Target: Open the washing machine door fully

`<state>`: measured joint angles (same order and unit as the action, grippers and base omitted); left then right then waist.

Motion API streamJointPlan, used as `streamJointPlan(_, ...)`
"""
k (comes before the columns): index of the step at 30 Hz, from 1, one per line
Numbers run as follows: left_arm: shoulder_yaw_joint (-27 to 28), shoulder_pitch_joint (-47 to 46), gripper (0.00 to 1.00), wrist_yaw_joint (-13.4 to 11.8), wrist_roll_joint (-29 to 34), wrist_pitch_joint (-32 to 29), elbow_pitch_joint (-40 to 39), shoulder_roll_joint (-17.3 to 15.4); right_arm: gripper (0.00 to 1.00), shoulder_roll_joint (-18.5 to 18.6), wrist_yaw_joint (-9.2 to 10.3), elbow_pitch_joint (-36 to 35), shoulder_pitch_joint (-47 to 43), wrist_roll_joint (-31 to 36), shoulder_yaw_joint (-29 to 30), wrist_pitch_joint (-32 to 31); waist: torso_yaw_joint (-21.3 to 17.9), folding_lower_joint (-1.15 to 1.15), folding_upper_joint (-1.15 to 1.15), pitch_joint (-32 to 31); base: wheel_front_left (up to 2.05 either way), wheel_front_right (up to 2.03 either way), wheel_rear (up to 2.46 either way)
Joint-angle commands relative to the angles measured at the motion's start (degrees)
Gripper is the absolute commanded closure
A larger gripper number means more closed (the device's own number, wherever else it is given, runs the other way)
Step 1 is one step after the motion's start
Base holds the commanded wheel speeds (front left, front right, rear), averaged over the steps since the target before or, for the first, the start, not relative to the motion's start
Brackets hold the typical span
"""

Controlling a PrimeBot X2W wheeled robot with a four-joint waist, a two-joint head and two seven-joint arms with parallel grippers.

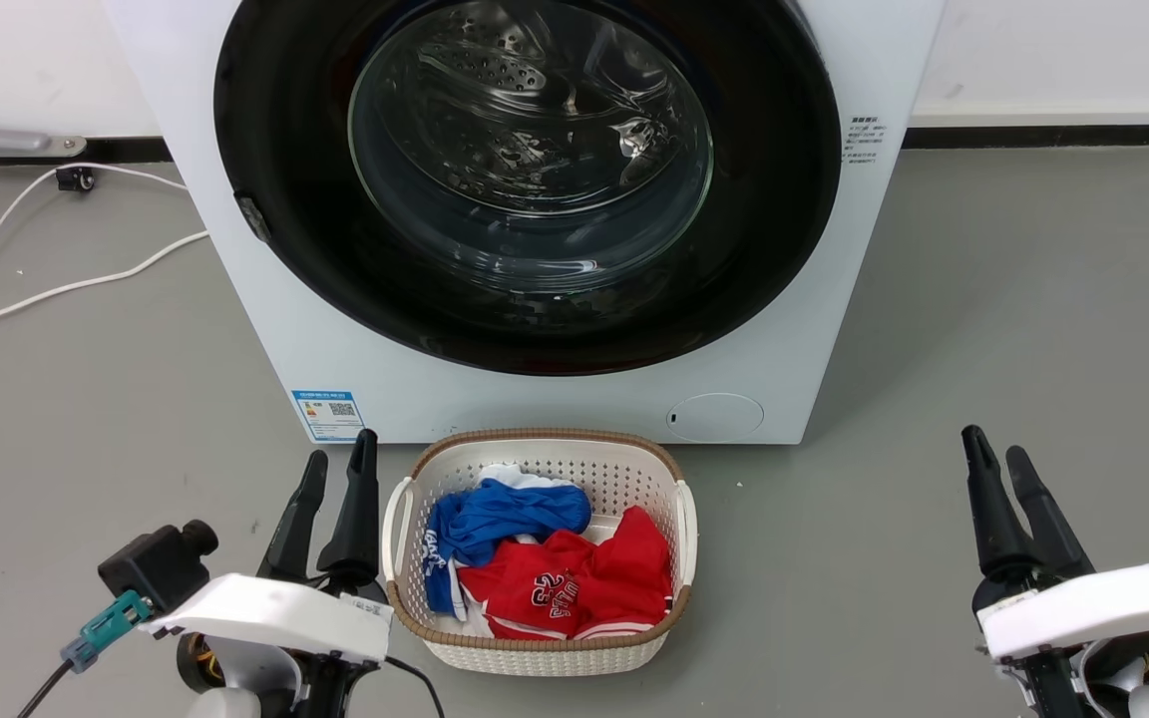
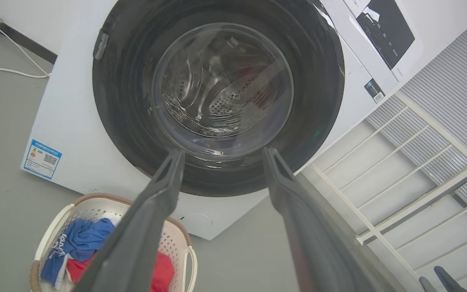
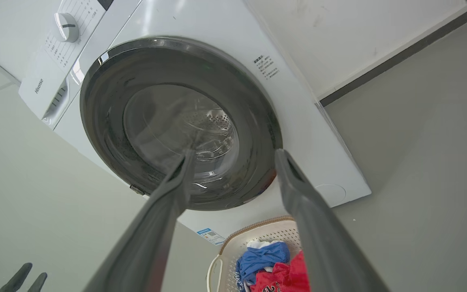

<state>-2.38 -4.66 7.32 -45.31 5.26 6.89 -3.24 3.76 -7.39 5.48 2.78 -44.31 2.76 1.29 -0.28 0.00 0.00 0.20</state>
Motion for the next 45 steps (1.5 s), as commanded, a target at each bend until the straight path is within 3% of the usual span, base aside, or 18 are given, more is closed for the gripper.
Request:
streamJointPlan(1,-0.5,-1.0,0.0,0.0,3.6,0.7,-0.9,-0.8,0.0,0.3,-0.08,-1.4,0.1,4.0,0.0,0.0,0.0,0.0,0.0,0.0,0.0,0.0,0.0)
streamJointPlan(19,-4.0,-1.5,0.0,-1.9,18.6,3.5,-0.2,-3.2,0.0,-0.3,-0.1,-3.4,-1.3,19.5,0.0,-0.7,-0.2,0.0,0.0,-0.2,0.0,0.0,0.0)
streamJointPlan(45,-6.9,-1.8,0.0,-3.3,30.7,6.9,3.1,-4.0,0.0,-0.8,-0.14,-5.0,-2.9,34.6,-0.5,-1.3,-0.4,0.0,0.0,-0.6,0.0,0.0,0.0)
